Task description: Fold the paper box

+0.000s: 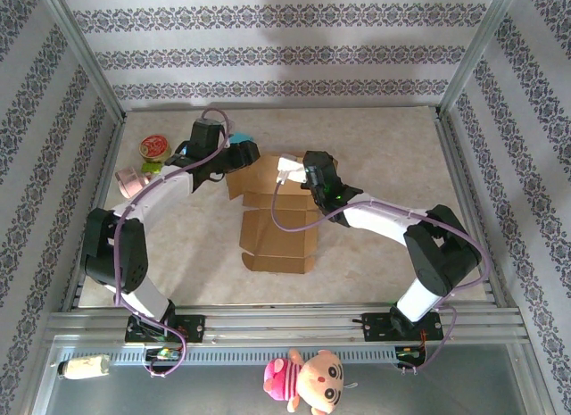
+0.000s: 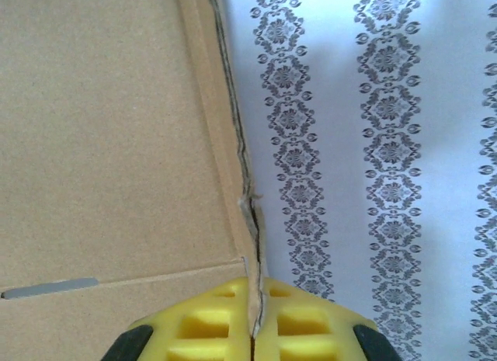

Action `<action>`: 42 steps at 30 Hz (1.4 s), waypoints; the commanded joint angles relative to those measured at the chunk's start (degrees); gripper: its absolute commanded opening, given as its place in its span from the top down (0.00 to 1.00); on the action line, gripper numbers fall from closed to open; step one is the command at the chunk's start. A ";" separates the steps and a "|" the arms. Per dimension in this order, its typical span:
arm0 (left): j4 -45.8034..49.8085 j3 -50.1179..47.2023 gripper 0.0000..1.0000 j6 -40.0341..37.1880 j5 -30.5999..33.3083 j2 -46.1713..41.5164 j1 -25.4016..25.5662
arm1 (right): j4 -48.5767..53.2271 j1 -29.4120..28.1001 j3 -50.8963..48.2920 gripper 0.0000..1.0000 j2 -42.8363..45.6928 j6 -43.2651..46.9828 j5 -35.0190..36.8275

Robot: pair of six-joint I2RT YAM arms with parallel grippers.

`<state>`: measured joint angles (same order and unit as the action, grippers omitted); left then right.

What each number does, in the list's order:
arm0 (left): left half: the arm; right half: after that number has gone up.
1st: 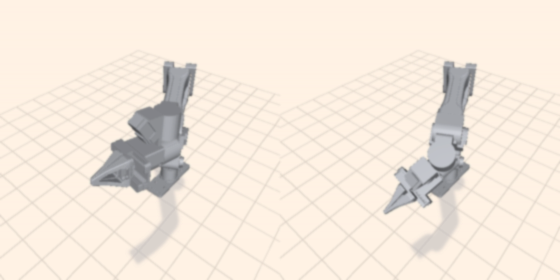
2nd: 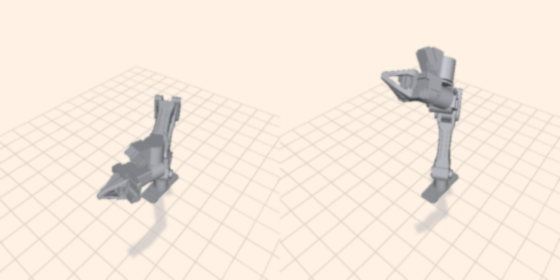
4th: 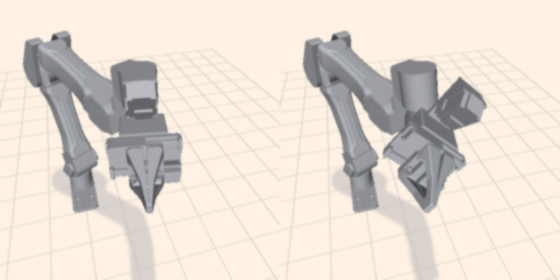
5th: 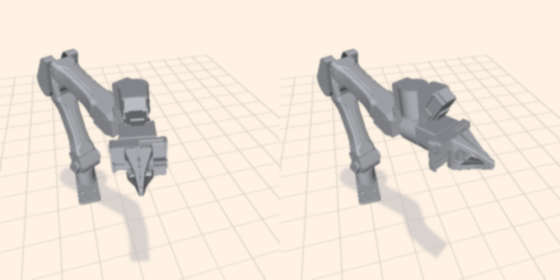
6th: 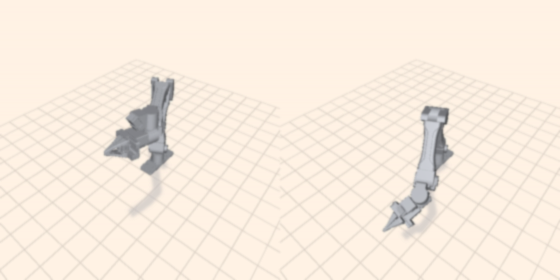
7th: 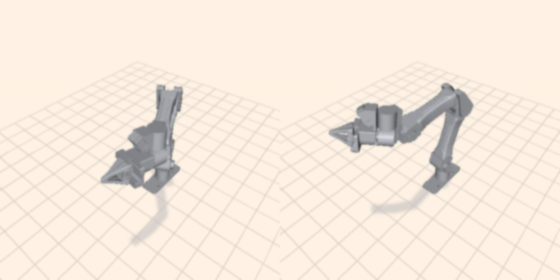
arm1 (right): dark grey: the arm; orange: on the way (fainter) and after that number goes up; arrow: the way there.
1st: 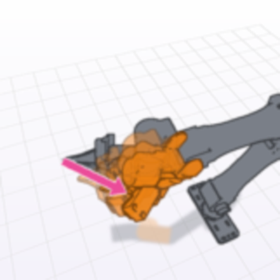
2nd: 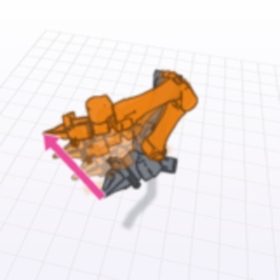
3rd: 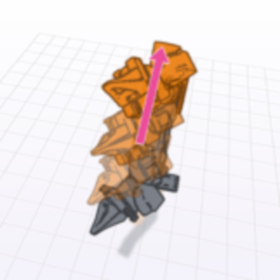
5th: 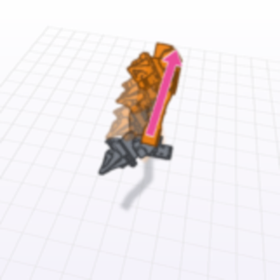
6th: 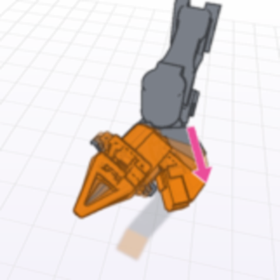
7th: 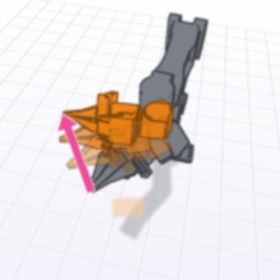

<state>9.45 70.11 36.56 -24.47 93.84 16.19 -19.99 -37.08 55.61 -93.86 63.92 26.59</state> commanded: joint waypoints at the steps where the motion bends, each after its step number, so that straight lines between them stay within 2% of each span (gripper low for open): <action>1: 0.80 1.70 0.48 0.48 -3.89 0.96 0.81 | -3.01 -1.16 0.10 0.92 1.58 1.62 1.40; 5: -0.09 1.34 0.60 0.26 -3.20 1.25 0.94 | -3.85 -1.68 0.82 0.92 1.75 2.09 1.45; 10: -1.15 1.09 0.67 0.29 -2.24 0.90 0.93 | -4.29 -2.11 1.12 0.91 1.34 2.68 1.10; 14: -3.55 0.14 0.67 2.12 -5.23 1.34 0.90 | -4.37 -2.40 1.15 0.91 0.12 2.43 1.32; 17: -5.31 -0.89 0.52 3.10 -5.59 1.00 0.89 | -4.53 -2.52 1.23 0.91 -0.74 2.68 1.53; 23: -8.04 -1.16 0.64 4.75 -6.28 1.96 0.93 | -4.72 -2.67 1.61 0.90 -1.58 1.83 0.56; 29: -6.61 -0.85 0.66 1.85 -4.41 0.88 0.92 | -4.70 -2.50 1.80 0.83 -3.10 3.31 1.15; 32: -5.58 -0.68 0.65 -0.24 -3.27 0.15 0.95 | -4.68 -2.45 1.87 0.89 -2.74 3.31 1.07; 34: -3.29 -0.96 0.60 -3.23 0.02 -1.71 0.93 | -4.70 -2.30 2.09 0.91 -2.47 3.32 1.43; 37: -0.88 -3.98 0.54 -8.93 8.65 -7.14 1.14 | -4.62 -2.27 1.55 0.95 -1.64 3.40 0.58; 40: -1.03 -10.34 0.42 -11.80 15.25 -14.44 2.00 | -4.80 -2.09 1.20 0.96 -1.66 3.76 0.64; 42: -1.28 -15.77 0.46 -14.37 19.09 -19.44 4.26 | -6.73 -2.04 0.72 0.97 -1.85 5.24 1.73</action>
<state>6.85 58.85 28.56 -13.82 80.23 17.45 -23.31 -39.16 56.10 -96.53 67.77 27.62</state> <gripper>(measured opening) 0.565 0.062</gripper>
